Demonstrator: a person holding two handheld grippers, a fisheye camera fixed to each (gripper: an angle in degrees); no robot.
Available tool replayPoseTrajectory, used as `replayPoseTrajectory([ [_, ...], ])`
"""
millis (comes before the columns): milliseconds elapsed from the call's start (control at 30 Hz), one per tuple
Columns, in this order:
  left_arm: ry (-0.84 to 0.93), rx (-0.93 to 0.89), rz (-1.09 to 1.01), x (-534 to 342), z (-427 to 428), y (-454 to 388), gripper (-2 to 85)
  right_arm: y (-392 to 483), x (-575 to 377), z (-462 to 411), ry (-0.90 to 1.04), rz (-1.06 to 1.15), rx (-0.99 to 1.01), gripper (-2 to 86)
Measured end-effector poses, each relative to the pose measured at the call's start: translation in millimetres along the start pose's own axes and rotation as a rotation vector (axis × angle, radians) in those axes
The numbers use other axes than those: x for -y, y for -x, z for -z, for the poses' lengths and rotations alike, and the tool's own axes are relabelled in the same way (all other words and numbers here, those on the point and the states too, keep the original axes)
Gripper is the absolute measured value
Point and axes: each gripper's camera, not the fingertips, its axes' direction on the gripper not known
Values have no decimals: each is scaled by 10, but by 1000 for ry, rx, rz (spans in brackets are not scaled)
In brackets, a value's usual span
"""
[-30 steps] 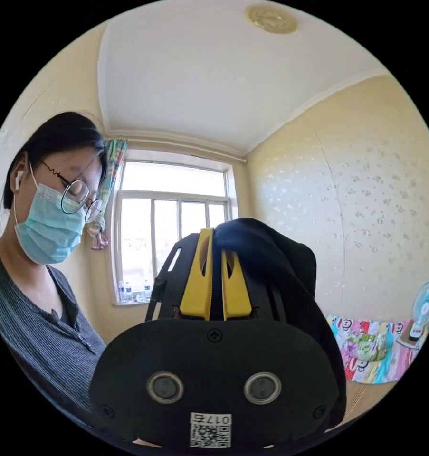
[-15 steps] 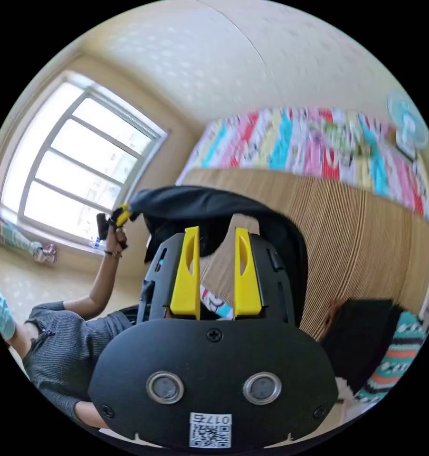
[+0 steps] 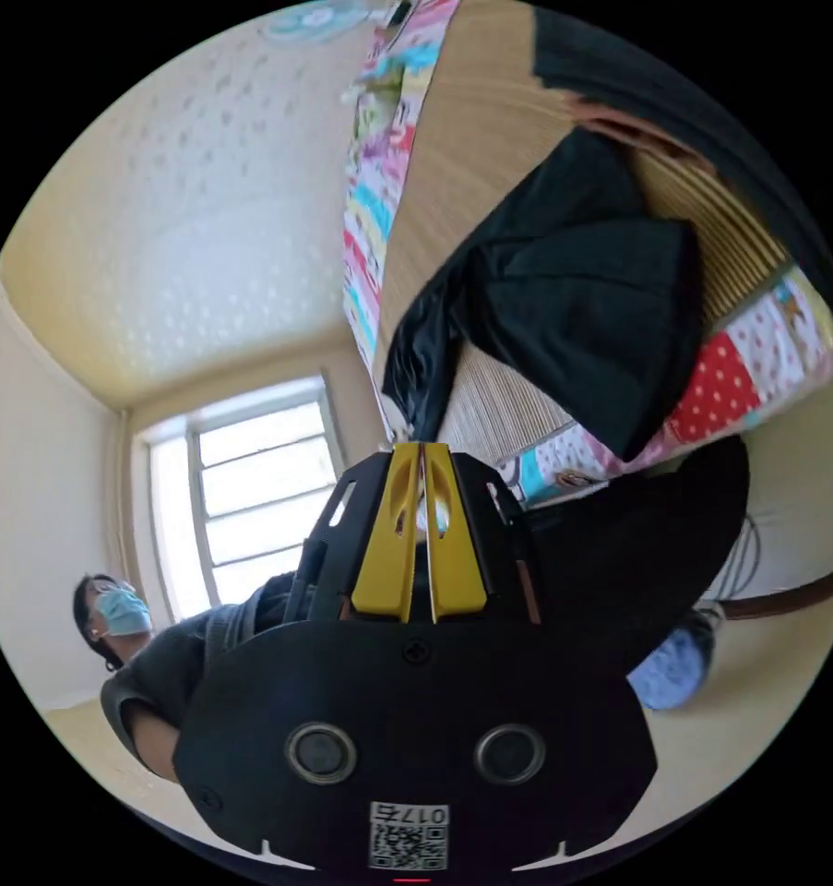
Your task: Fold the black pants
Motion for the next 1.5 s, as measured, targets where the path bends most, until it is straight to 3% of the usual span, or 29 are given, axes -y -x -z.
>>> replayPoseTrajectory([
  [167,-53,-39,46,182,182,-12,162,-78,-458,1101,-499,-78,321,5],
  [333,-69,-17,11,355,323,-297,159,-177,-1105,1582,-905,-86,620,4],
  [633,-16,-22,-26,372,268,-940,65,-58,-2117,2111,-1258,-248,687,4],
  [700,61,-11,-130,310,265,-1310,56,-3,-2238,2188,-1304,-293,670,4],
  [800,238,37,-446,-15,425,-2313,52,77,-2319,2269,-1348,-382,661,4],
  [867,298,138,-774,-567,843,-3187,52,146,-2264,2308,-1391,-408,702,4],
  [933,268,233,-897,-883,1270,-3550,51,198,-2134,2333,-1407,-405,749,5],
  [1000,189,344,-861,-990,1711,-3630,52,253,-1924,2367,-1390,-401,794,5],
  [1133,-200,582,-400,-1044,2683,-2943,56,475,-1271,2520,-1253,-387,825,6],
  [1233,-349,451,-159,-1434,2979,-2231,71,707,-766,2675,-1107,-379,784,8],
  [1333,-277,324,-73,-1882,2669,-1722,74,938,-291,2812,-962,-401,691,15],
  [1500,-48,332,10,-2620,1912,-1197,69,1213,510,2859,-700,-538,476,49],
])
